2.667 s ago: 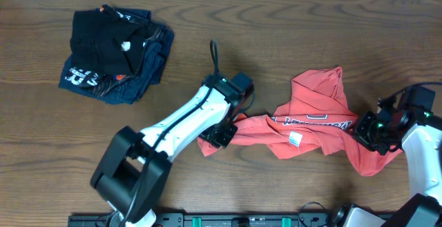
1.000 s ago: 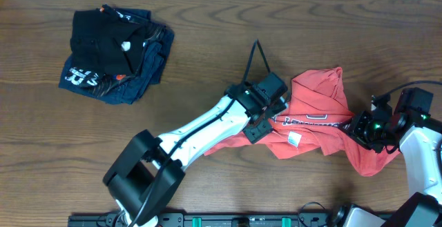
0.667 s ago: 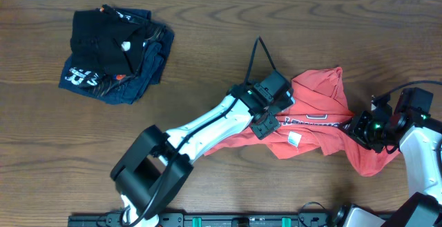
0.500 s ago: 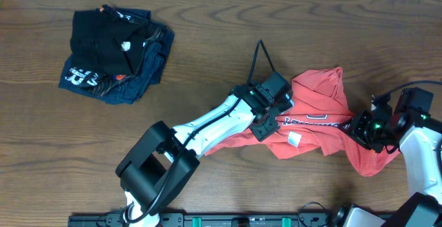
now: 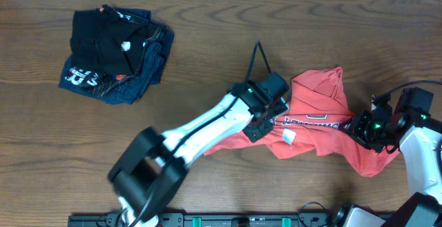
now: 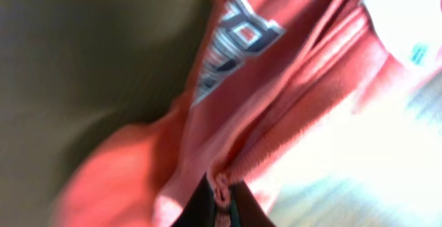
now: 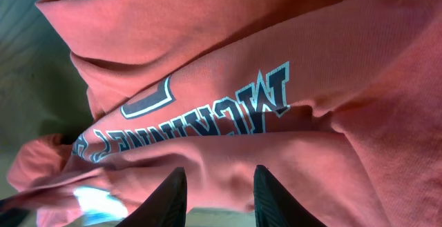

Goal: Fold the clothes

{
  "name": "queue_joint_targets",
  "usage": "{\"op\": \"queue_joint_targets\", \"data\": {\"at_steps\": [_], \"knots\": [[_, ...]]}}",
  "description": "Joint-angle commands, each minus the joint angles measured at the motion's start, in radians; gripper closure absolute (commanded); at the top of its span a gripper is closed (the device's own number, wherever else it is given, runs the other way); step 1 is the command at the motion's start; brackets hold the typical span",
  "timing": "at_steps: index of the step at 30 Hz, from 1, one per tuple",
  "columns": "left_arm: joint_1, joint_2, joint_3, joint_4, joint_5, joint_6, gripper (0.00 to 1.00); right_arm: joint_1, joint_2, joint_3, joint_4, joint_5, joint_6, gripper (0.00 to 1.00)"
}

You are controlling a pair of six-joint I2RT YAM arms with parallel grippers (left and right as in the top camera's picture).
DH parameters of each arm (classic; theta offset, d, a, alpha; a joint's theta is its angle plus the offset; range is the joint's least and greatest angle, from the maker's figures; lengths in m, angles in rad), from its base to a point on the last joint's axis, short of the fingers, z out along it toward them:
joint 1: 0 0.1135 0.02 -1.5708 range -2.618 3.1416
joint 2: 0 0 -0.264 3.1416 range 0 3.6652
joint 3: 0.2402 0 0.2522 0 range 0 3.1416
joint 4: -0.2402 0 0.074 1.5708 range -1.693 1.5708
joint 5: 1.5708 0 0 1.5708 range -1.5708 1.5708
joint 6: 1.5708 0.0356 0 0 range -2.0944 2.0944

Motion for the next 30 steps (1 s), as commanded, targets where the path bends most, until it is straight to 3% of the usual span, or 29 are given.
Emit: {"op": "queue_joint_targets", "data": {"at_steps": [1,11,22,28,30], "knots": [[0.003,-0.135,0.057,-0.042,-0.163,0.009,0.94,-0.002,-0.003,-0.003,0.004,-0.018,-0.008,0.69],[0.003,-0.236,0.057,-0.067,-0.196,0.009,0.94,0.053,-0.003,-0.006,-0.043,-0.182,-0.14,0.66],[0.003,-0.236,0.057,-0.074,-0.197,0.008,0.94,0.357,-0.003,-0.116,0.075,-0.148,-0.156,0.56],[0.003,-0.236,0.057,-0.087,-0.196,0.008,0.94,0.492,-0.003,-0.121,0.183,-0.138,-0.19,0.57],[0.003,-0.236,0.057,-0.089,-0.196,0.008,0.94,0.521,-0.003,-0.121,0.217,-0.081,-0.145,0.62]]}}
